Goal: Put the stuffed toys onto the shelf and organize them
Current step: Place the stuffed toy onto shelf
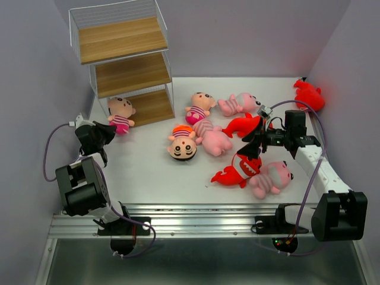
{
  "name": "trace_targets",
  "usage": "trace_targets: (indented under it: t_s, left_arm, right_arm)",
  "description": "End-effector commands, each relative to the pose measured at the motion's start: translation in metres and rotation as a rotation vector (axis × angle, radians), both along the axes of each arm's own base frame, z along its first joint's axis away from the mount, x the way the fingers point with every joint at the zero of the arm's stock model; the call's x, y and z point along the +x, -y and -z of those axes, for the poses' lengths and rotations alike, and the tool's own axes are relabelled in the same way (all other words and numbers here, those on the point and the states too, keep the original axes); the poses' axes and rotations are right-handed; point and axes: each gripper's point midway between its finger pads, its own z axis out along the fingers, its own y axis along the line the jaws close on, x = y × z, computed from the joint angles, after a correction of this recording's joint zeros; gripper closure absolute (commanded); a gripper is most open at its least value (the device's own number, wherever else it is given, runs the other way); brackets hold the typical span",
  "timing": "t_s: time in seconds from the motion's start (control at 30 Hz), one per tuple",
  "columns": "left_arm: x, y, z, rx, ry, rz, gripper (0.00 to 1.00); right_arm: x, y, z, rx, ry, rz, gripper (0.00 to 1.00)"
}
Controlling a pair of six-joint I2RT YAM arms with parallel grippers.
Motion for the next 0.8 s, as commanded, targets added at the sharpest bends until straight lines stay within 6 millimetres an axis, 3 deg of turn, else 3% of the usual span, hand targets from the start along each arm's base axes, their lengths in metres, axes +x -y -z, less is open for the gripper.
trace_targets:
  t_s: [0.0, 0.17, 0.4, 0.77]
  left_arm:
    - [0.020, -0.009, -0.044, 0.079, 0.119, -0.037, 1.00]
    - [0.026, -0.004, -0.050, 0.101, 0.126, -0.097, 1.00]
    - [0.030, -0.011, -0.056, 0.163, 0.108, -0.230, 1.00]
    - [0.043, -0.008, -0.048, 0.249, 0.031, -0.277, 1.00]
  right_arm:
    - [0.004, 0.000, -0.008, 0.012, 0.052, -0.015, 0.00]
    - [0.005, 0.001, -0.007, 0.010, 0.050, -0.012, 0.00]
    - [0.004, 0.001, -0.008, 0.010, 0.055, -0.012, 0.00]
    - [0.005, 0.001, -0.007, 0.009, 0.050, -0.011, 0.00]
